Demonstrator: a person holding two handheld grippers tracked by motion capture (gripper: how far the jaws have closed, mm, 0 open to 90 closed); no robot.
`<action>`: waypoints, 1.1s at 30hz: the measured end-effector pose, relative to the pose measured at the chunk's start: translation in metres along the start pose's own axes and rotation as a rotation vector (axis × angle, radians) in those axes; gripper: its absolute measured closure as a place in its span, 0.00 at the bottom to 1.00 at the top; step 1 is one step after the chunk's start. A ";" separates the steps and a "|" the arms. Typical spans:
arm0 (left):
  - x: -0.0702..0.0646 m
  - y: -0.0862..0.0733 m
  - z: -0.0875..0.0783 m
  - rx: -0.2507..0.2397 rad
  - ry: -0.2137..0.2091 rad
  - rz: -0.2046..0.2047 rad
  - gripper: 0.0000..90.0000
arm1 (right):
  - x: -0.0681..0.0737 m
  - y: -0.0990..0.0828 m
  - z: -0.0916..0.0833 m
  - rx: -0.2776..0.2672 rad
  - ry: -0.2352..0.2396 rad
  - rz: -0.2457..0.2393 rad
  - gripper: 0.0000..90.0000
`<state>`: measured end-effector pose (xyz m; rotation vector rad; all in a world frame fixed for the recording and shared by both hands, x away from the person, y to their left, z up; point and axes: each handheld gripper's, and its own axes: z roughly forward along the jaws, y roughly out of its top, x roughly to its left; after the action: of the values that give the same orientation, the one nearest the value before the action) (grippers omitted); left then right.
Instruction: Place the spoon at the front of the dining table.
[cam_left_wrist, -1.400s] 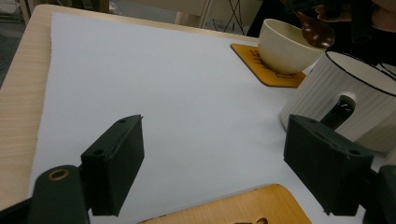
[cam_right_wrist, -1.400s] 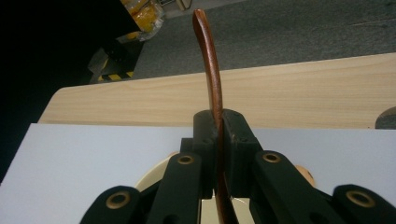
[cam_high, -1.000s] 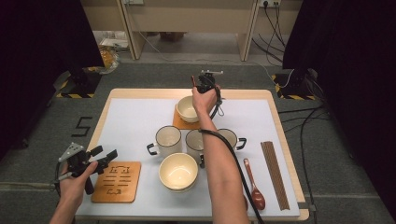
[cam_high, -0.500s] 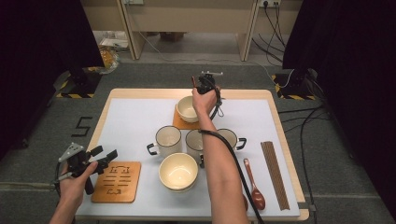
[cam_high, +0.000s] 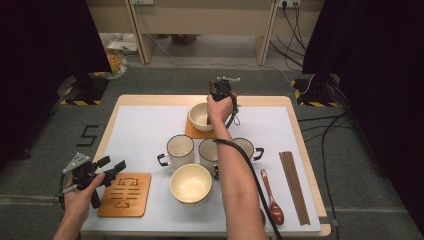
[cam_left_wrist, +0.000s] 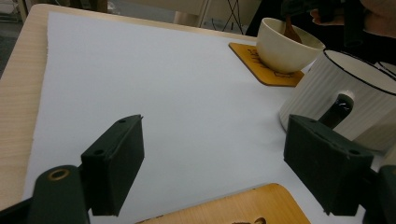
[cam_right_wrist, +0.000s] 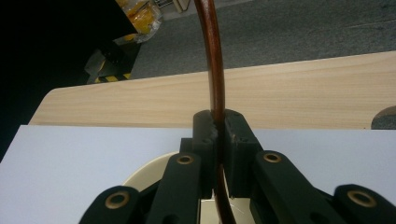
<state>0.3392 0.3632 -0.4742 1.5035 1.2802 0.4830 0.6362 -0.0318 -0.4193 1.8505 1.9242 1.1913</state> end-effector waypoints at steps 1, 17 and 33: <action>0.000 0.000 0.000 -0.001 0.001 0.000 0.22 | 0.000 0.000 0.000 -0.002 -0.001 -0.003 0.94; -0.001 0.000 -0.001 -0.005 0.001 0.001 0.22 | -0.007 0.001 -0.013 0.001 -0.039 0.032 0.93; -0.004 0.000 0.001 0.002 -0.001 0.006 0.22 | -0.017 -0.006 -0.021 0.007 -0.059 0.050 0.89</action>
<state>0.3383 0.3597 -0.4737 1.5095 1.2764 0.4853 0.6208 -0.0545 -0.4161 1.9253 1.8642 1.1326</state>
